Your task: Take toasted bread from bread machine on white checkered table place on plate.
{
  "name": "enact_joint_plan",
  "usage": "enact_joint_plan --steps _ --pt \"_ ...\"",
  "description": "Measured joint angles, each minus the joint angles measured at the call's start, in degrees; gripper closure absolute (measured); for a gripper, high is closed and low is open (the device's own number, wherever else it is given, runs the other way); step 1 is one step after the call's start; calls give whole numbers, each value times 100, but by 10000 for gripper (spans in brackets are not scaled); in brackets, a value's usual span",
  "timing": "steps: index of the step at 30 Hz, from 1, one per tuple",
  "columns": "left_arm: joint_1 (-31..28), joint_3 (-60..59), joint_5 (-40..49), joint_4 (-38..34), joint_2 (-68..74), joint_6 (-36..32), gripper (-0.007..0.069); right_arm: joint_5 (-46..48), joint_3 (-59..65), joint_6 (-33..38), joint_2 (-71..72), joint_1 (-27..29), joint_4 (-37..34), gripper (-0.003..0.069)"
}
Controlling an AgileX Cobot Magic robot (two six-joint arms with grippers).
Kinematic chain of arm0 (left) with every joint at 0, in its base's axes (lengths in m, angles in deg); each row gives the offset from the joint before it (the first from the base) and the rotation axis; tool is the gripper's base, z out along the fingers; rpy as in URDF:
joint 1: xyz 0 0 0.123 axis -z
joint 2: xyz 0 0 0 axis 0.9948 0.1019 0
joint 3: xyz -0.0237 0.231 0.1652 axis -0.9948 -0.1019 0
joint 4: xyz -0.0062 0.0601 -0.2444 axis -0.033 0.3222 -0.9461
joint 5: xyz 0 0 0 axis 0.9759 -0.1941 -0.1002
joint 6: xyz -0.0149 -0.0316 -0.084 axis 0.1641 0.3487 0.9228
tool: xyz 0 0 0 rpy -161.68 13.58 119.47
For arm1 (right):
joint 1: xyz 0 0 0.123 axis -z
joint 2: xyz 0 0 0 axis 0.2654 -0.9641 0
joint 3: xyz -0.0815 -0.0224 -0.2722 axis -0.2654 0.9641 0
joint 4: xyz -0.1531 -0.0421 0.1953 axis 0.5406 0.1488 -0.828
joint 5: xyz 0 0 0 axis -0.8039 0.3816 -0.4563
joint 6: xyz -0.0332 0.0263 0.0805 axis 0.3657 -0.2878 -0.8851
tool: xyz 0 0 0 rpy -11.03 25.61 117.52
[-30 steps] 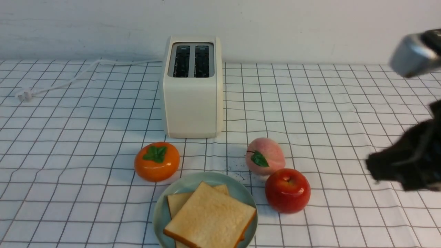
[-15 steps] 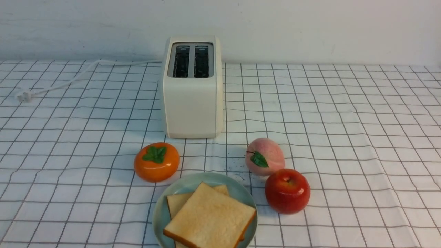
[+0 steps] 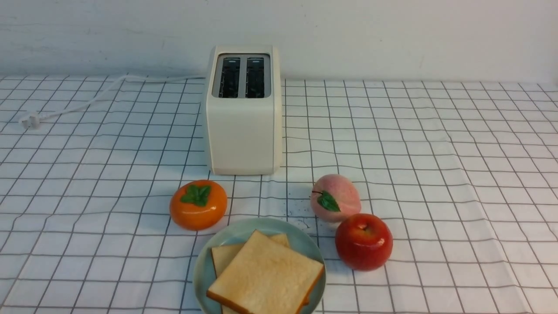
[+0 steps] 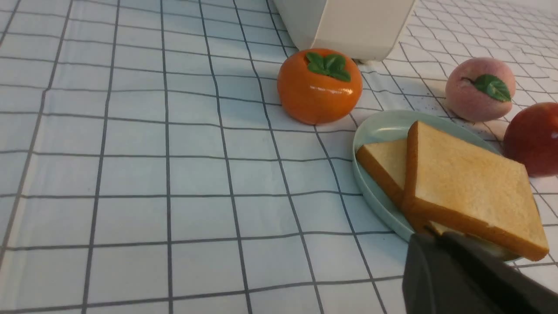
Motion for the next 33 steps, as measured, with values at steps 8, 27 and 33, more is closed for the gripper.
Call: enact_joint_plan --steps 8,27,33 --pt "0 -12 0 -5 0 0 638 -201 113 0 257 185 144 659" --pt "0 -12 0 -15 0 14 638 -2333 2382 777 1864 2913 -129 678" --pt "0 -12 0 -17 5 14 638 -2530 2412 1564 1864 2861 -854 678"
